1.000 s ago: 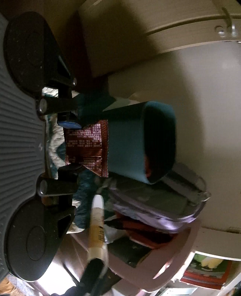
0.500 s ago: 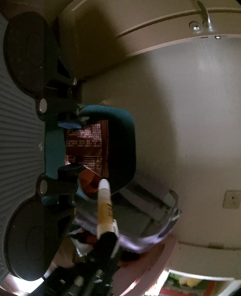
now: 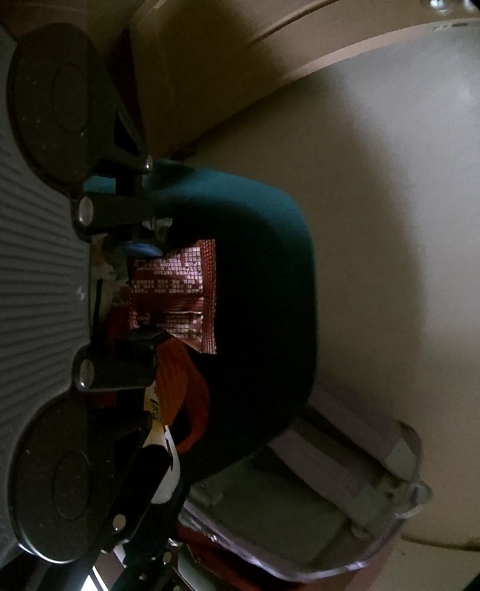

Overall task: Collect trash
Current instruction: 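Open both grippers over the teal bin, dropping the mesh bag and tube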

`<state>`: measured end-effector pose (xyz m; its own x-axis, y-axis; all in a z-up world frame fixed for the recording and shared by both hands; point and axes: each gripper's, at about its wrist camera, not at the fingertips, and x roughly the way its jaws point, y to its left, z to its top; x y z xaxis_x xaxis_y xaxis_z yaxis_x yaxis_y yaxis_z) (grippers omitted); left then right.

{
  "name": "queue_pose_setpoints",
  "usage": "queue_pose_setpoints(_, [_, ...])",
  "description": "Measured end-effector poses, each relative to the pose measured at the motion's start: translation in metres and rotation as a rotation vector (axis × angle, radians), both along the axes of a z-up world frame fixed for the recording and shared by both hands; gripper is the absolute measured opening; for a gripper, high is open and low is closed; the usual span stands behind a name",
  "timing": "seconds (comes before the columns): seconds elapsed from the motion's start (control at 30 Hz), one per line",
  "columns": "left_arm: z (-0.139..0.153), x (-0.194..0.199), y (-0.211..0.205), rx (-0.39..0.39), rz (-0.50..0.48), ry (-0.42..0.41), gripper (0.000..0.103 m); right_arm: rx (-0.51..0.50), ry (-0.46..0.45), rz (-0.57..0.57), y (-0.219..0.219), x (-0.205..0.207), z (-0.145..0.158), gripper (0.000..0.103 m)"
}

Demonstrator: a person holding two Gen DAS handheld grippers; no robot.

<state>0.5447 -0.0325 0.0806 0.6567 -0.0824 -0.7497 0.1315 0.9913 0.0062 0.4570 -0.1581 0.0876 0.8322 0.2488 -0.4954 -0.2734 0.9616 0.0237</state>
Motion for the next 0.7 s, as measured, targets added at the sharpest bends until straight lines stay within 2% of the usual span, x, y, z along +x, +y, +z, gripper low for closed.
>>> queue_pose_setpoints(0.17, [-0.019, 0.015, 0.0, 0.017, -0.003, 0.028, 0.036, -0.012, 0.038, 0.015, 0.003, 0.011, -0.013, 0.016])
queue_pose_setpoints(0.47, [-0.031, 0.018, -0.003, 0.043, -0.005, 0.069, 0.037, -0.058, 0.085, 0.038, 0.011, 0.014, -0.021, 0.016])
queue_pose_setpoints(0.53, [-0.032, 0.016, -0.003, 0.049, -0.005, 0.08, 0.038, -0.077, 0.085, 0.043, 0.013, 0.012, -0.021, 0.022])
queue_pose_setpoints(0.6, [-0.034, 0.018, -0.005, 0.05, -0.001, 0.094, 0.039, -0.073, 0.099, 0.076, 0.015, 0.01, -0.023, 0.022])
queue_pose_setpoints(0.7, [-0.035, 0.016, -0.004, 0.05, 0.01, 0.104, 0.043, -0.081, 0.088, 0.081, 0.016, 0.005, -0.019, 0.028])
